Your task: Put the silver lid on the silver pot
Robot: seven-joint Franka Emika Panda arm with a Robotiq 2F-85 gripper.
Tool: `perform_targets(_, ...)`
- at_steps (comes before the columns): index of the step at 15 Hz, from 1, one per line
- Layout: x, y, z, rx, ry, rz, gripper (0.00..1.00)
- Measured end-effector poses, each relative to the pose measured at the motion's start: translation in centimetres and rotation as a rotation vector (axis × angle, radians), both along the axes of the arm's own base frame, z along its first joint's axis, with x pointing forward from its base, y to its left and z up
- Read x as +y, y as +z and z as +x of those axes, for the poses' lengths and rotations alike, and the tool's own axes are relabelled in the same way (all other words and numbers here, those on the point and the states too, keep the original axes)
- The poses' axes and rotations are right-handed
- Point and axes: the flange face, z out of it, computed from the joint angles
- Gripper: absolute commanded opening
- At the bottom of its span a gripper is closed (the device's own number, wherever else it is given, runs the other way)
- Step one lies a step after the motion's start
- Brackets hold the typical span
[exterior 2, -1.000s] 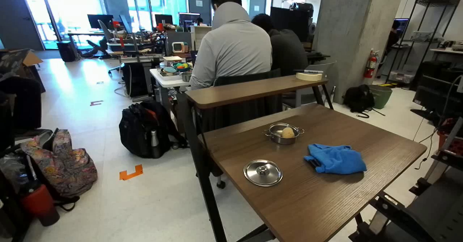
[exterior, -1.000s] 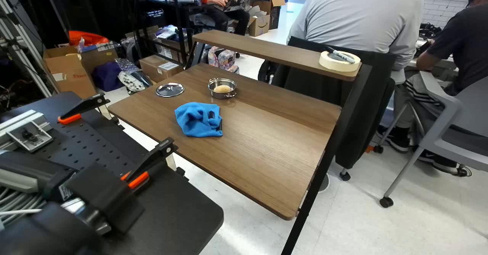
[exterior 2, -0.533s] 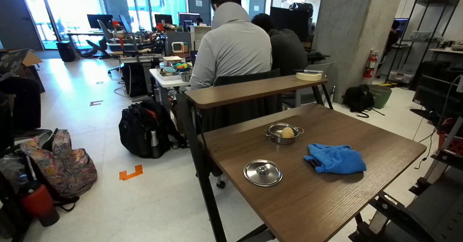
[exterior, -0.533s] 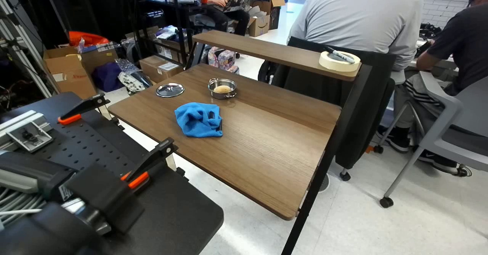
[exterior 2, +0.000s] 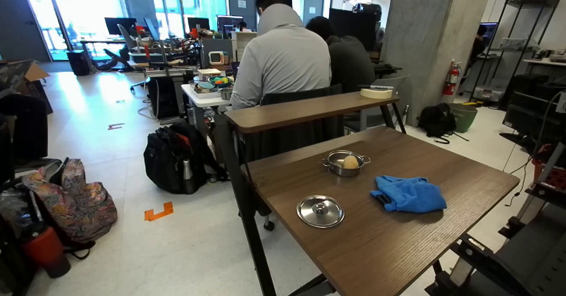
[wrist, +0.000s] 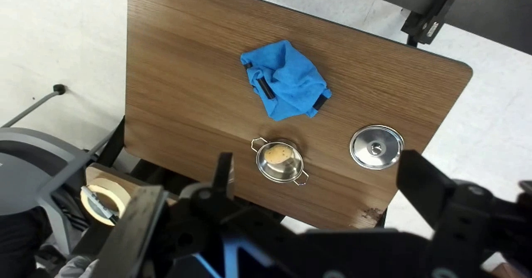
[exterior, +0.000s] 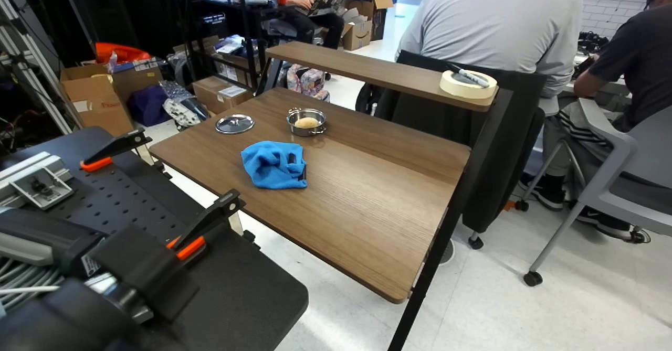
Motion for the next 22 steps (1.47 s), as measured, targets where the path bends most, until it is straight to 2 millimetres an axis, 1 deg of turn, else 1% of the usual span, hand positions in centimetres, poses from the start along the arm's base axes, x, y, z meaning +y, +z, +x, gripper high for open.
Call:
perform_targets(1, 1.1, -1.8, 0.3, -0.005, 0.004, -0.024, 1.0)
perform_targets(3, 2.4, -5.6, 1.2, 0.012, 0.001, -0.063, 1.0)
perform_targets(6, 2.7, -10.9, 3.0, 0.067, -0.028, -0.095, 1.0)
perform_targets(8, 2.6, -13.7, 4.2, 0.118, -0.03, -0.103, 1.0)
perform_targets(9, 2.7, -14.7, 4.9, 0.141, -0.028, -0.1, 1.0)
perform_targets(11, 2.8, -15.6, 5.8, 0.16, -0.024, -0.096, 1.0)
perform_targets(17, 3.0, -15.5, 6.2, 0.156, -0.024, -0.093, 1.0)
perform_targets(20, 3.1, -15.4, 6.4, 0.116, -0.085, -0.068, 1.0)
perform_targets(22, 3.3, -16.1, 6.8, 0.109, -0.104, -0.035, 1.0)
